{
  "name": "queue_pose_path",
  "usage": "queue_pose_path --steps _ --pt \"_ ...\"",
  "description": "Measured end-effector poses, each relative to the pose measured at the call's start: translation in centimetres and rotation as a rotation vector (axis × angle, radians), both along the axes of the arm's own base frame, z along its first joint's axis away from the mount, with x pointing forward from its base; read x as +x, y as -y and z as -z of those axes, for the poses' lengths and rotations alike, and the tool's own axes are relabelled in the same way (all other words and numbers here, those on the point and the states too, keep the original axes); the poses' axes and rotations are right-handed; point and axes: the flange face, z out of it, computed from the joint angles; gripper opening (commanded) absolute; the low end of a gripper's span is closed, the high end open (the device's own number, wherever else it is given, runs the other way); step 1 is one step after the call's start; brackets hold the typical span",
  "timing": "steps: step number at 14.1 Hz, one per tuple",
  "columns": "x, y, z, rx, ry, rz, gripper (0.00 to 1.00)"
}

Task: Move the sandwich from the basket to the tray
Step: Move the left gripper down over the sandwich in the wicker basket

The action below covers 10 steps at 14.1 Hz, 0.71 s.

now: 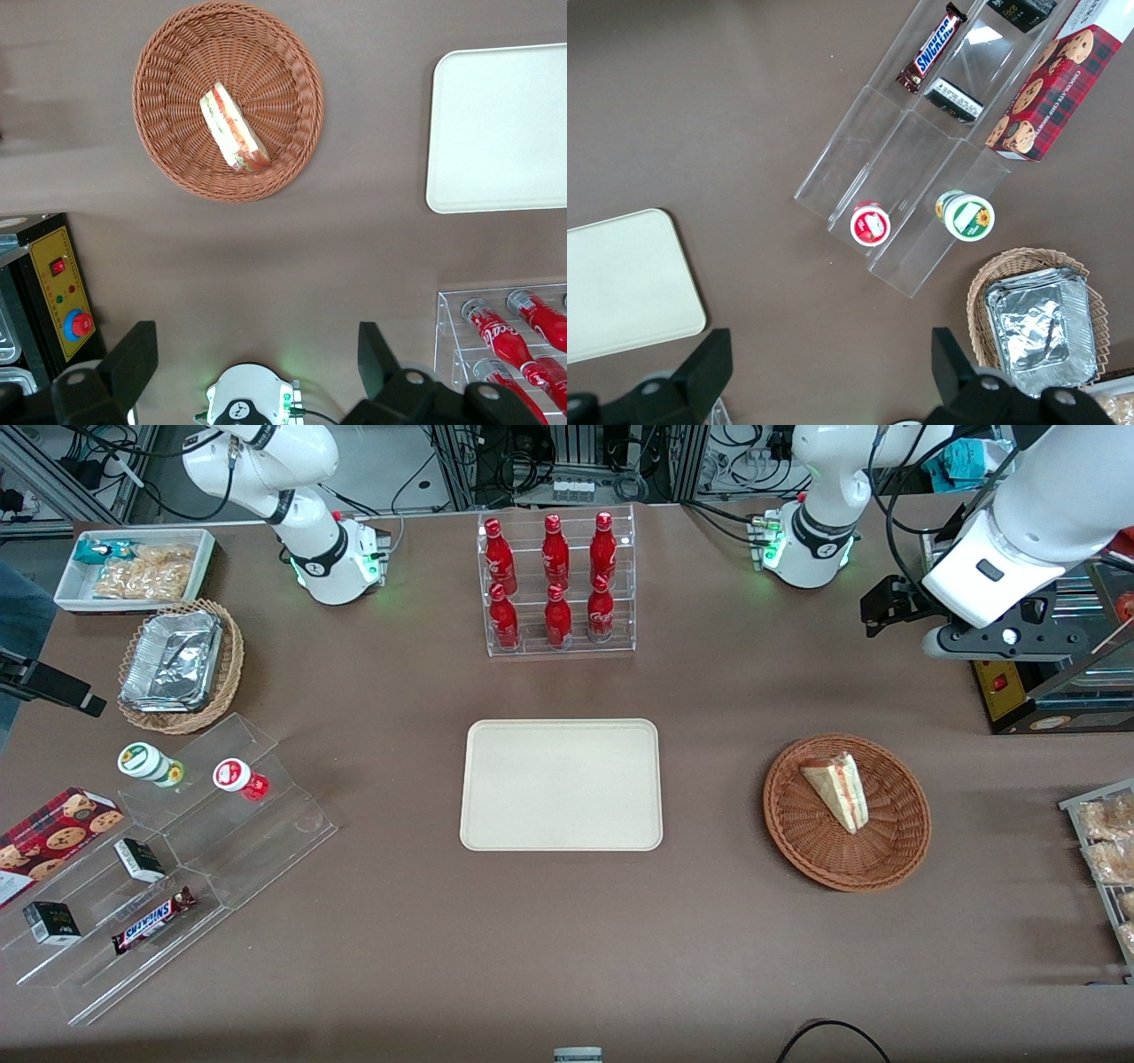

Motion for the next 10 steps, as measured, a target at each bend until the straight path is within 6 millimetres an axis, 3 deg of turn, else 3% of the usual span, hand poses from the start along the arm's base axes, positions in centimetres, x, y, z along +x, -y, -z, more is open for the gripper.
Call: queue_pose_path --steps 4,6,8,10 --pt "0.0 0.0 0.1 0.005 -0.002 0.000 1.00" --pt "0.3 -0.3 1.4 0.014 -0.029 -0.005 1.00" --pt "1.3 -1.8 4.5 0.023 -0.083 -0.036 1.00" --pt "2.7 -3.6 9.6 0.031 -0.129 -0.100 1.00"
